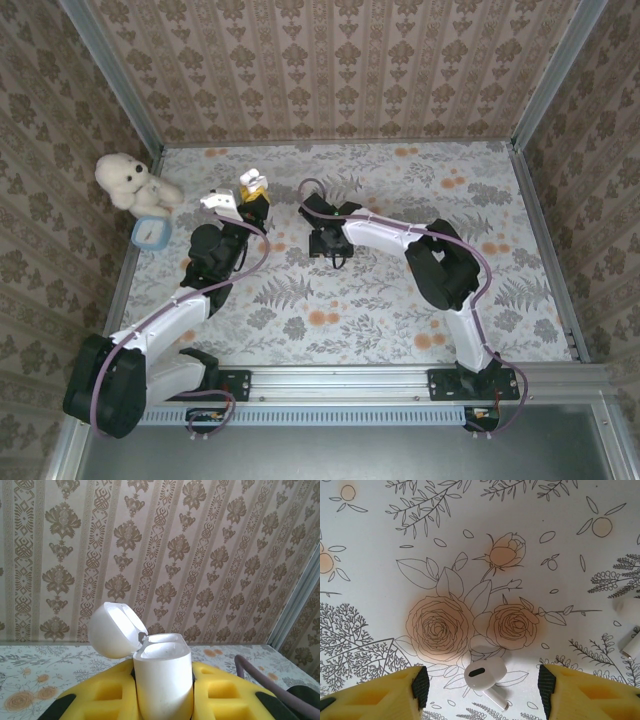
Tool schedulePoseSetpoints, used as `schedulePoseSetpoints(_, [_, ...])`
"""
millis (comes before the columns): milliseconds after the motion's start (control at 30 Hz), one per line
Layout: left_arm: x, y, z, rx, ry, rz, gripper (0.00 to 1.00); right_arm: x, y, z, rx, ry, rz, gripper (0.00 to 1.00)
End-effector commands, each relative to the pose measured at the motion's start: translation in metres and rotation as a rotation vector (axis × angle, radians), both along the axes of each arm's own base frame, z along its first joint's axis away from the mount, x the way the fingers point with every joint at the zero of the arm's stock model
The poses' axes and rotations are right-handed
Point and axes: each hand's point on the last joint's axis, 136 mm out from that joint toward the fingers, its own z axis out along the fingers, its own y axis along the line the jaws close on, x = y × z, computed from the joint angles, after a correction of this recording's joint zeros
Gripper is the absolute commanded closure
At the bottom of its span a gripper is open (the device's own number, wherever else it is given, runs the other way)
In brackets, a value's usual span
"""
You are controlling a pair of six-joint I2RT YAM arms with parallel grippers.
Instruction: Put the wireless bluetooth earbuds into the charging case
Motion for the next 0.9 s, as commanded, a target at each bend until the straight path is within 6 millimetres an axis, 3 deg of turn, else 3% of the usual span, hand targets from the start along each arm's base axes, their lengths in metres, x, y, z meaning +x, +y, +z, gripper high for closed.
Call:
schedulePoseSetpoints(0, [-0.002,-0.003,0.018,-0.025,-0.036,-0.018,1.0,0.001,-0.005,-0.006,-0.078,0.008,0.028,0.38])
schedulePoseSetpoints(433, [-0.002,-0.003,0.016,-0.024,-0.033,-0.017,1.0,0.0,-0.004,-0.019,-0.134,0.024,0.068,0.44])
schedulePoseSetpoints(867, [-0.001,-0.003,0.017,-0.022,-0.034,-0.01,1.0,-0.004,0.007,-0.017,-0.142,0.018,0.096,0.5])
